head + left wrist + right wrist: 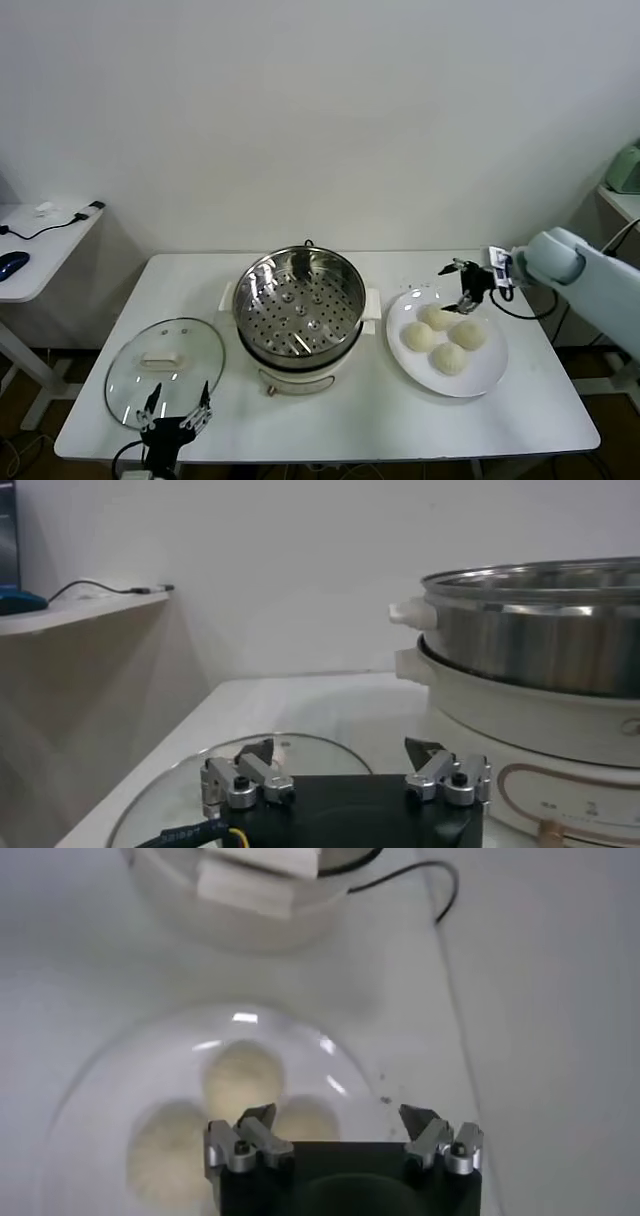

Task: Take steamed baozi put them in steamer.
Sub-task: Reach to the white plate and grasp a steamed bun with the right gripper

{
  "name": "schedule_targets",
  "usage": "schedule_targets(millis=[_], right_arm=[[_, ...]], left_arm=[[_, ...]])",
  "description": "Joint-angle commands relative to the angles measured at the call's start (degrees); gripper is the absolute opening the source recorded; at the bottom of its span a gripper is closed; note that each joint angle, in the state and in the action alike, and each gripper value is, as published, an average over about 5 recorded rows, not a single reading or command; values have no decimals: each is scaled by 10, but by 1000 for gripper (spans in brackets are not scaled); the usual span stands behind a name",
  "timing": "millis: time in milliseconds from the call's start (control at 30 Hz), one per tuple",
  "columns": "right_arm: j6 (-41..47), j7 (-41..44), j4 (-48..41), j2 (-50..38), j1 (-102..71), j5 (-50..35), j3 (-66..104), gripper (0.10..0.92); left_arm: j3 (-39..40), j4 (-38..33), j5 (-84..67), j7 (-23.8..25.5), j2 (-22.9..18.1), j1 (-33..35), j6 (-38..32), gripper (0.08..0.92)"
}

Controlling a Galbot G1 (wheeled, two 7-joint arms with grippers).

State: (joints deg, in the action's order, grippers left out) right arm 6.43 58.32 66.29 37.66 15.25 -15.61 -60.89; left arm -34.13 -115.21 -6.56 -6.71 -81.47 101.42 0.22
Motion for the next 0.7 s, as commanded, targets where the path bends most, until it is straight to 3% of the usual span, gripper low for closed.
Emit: schedule_targets(millis=[33, 300, 700], right_arm=[[7, 83, -90, 69, 167, -33, -229, 823], [34, 55, -164, 152, 83, -25, -200, 823], [47, 11, -226, 193, -16, 15, -121, 823]], left_arm=[[-1, 2, 1, 1, 1, -1, 1, 823], [-2, 7, 1, 1, -3, 1, 2, 823], [3, 18, 12, 1, -7, 0, 1, 823]])
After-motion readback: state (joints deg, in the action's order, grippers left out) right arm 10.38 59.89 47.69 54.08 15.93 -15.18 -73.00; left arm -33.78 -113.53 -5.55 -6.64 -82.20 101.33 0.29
